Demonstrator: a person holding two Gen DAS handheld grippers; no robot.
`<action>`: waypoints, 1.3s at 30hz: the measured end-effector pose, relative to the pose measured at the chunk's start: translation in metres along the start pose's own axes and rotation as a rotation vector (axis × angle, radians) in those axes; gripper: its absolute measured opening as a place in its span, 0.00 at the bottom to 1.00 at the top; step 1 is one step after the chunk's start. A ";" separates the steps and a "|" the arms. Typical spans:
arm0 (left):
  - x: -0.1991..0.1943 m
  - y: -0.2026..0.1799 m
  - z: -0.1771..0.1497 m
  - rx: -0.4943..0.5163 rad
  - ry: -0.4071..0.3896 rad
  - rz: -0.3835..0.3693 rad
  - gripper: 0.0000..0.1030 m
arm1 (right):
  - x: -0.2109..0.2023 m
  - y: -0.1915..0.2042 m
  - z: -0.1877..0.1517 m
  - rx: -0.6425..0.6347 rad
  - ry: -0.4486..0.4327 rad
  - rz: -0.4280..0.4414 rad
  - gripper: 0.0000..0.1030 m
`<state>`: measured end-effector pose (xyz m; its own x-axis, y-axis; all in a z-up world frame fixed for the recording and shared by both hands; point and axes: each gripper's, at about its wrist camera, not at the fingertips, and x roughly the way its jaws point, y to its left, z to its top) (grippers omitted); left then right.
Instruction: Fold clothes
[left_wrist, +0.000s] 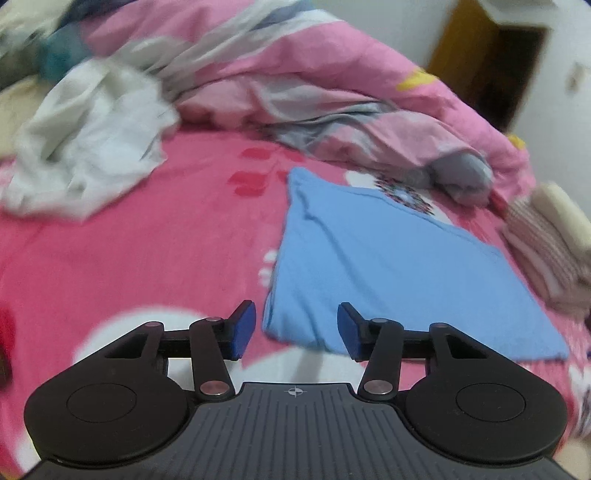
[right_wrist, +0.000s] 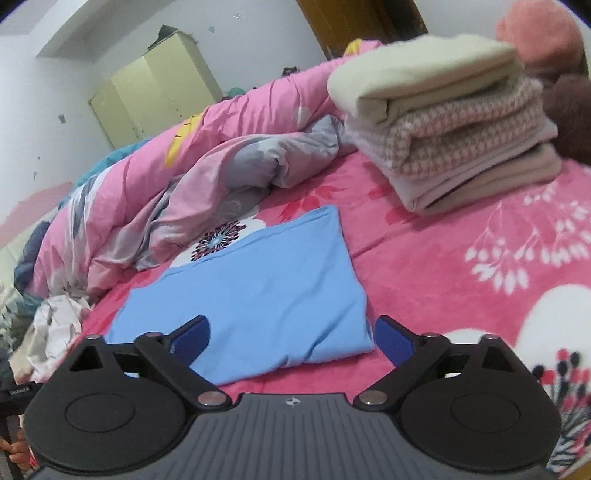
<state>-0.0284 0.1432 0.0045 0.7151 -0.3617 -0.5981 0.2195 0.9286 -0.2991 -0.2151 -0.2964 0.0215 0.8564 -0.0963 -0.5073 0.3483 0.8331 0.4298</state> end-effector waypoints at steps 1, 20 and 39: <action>0.000 0.000 0.005 0.044 0.008 -0.012 0.47 | 0.003 -0.003 0.001 0.012 0.006 0.002 0.85; 0.023 0.007 0.006 0.369 0.147 -0.074 0.05 | 0.032 -0.037 -0.011 0.180 0.075 -0.035 0.74; 0.011 0.004 -0.006 0.462 0.120 0.077 0.12 | 0.026 -0.043 -0.008 0.182 0.063 -0.082 0.73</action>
<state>-0.0233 0.1427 -0.0080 0.6651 -0.2725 -0.6953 0.4604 0.8827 0.0944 -0.2109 -0.3303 -0.0162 0.7985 -0.1207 -0.5898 0.4843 0.7109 0.5100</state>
